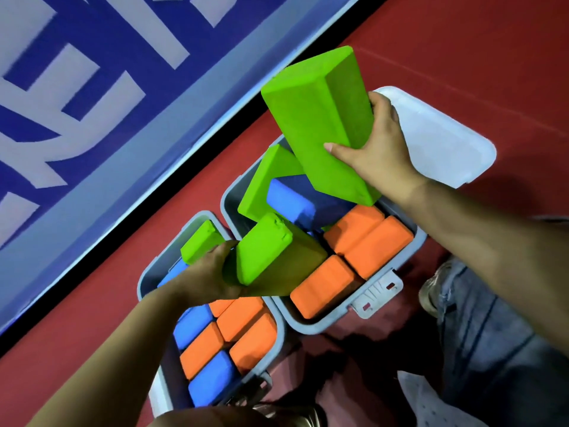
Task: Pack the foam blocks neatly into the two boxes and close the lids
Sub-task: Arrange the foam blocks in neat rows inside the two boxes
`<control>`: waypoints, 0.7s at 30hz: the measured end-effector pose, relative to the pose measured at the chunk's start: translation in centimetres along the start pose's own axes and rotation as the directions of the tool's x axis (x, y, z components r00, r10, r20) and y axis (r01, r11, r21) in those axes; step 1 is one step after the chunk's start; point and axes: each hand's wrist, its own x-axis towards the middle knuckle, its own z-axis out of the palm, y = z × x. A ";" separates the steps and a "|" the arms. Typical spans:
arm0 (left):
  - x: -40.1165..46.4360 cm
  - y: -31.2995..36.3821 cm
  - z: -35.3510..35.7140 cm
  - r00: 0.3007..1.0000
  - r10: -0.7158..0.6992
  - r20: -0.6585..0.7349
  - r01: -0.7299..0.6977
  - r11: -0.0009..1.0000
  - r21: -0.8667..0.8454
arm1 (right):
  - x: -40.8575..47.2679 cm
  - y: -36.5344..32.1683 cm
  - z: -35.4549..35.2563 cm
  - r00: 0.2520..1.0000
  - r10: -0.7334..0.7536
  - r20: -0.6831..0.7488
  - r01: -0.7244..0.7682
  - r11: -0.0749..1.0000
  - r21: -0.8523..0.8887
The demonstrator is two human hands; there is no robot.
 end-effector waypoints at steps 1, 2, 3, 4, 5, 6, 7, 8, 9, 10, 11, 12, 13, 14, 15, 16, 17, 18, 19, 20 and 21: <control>0.4 0.2 -0.6 0.999 -0.007 0.039 0.006 0.999 0.031 | -0.1 0.0 0.2 1.000 -0.002 0.009 0.002 1.000 0.007; 0.8 0.4 -1.2 0.997 -0.024 0.080 0.018 0.997 0.072 | -0.1 0.0 0.4 1.000 -0.005 0.017 0.005 1.000 0.010; 1.3 0.4 -1.7 0.993 -0.036 0.110 0.024 0.994 0.108 | -0.2 0.0 0.5 1.000 -0.008 0.025 0.008 1.000 0.011; 1.8 0.3 -2.1 0.990 -0.051 0.129 0.034 0.991 0.127 | -0.3 0.0 0.6 0.999 -0.010 0.031 0.010 1.000 0.011; 2.4 0.1 -2.4 0.988 -0.065 0.138 0.047 0.990 0.129 | -0.3 0.1 0.6 0.999 -0.010 0.033 0.010 1.000 0.012; 2.8 0.1 -2.5 0.988 -0.068 0.140 0.050 0.991 0.127 | -0.3 0.1 0.7 0.999 -0.009 0.032 0.009 1.000 0.013; 3.2 0.1 -2.3 0.987 -0.071 0.144 0.052 0.990 0.131 | -0.2 0.1 0.7 0.999 -0.008 0.031 0.008 1.000 0.014; 3.5 0.4 -1.9 0.986 -0.068 0.152 0.047 0.990 0.135 | -0.2 0.1 0.7 0.999 -0.006 0.032 0.006 1.000 0.013; 3.8 0.5 -1.0 0.983 -0.065 0.169 0.043 0.990 0.132 | -0.2 0.2 0.8 0.999 -0.005 0.033 0.005 1.000 0.012; 4.0 0.8 0.2 0.981 -0.055 0.187 0.032 0.992 0.124 | -0.2 0.1 0.9 0.999 -0.004 0.036 0.004 1.000 0.011; 4.2 1.2 1.6 0.975 -0.058 0.214 0.034 0.993 0.113 | -0.2 0.1 1.0 0.999 -0.003 0.041 0.002 1.000 0.012; 4.3 1.5 3.3 0.971 -0.054 0.233 0.033 0.995 0.096 | -0.2 0.0 1.1 0.999 -0.001 0.047 0.001 1.000 0.011; 4.4 1.9 5.1 0.970 -0.058 0.236 0.043 0.997 0.070 | -0.3 0.0 1.2 0.999 -0.001 0.053 0.001 1.000 0.012; 4.6 2.4 6.6 0.974 -0.076 0.213 0.070 0.997 0.036 | -0.4 0.0 1.2 0.998 -0.002 0.061 0.001 1.000 0.013; 4.7 2.8 7.9 0.978 -0.115 0.172 0.116 0.993 0.008 | -0.5 0.0 1.2 0.998 -0.004 0.070 0.003 1.000 0.014; 4.9 3.0 8.7 0.981 -0.150 0.124 0.151 0.988 -0.005 | -0.6 0.0 1.2 0.997 -0.008 0.076 0.008 1.000 0.012; 5.1 3.1 9.2 0.980 -0.173 0.099 0.174 0.985 -0.007 | -0.6 0.1 1.1 0.997 -0.013 0.080 0.012 1.000 0.011; 5.2 3.1 9.4 0.979 -0.183 0.091 0.184 0.983 -0.002 | -0.7 0.2 1.0 0.997 -0.015 0.082 0.014 1.000 0.009; 5.4 2.8 9.5 0.977 -0.187 0.098 0.188 0.982 0.001 | -0.7 0.3 0.9 0.996 -0.014 0.083 0.013 1.000 0.007; 5.5 2.5 9.5 0.975 -0.194 0.109 0.194 0.981 0.004 | -0.7 0.4 0.7 0.996 -0.012 0.083 0.012 1.000 0.006; 5.6 2.2 9.5 0.971 -0.204 0.121 0.205 0.979 0.000 | -0.7 0.5 0.6 0.996 -0.011 0.084 0.010 1.000 0.008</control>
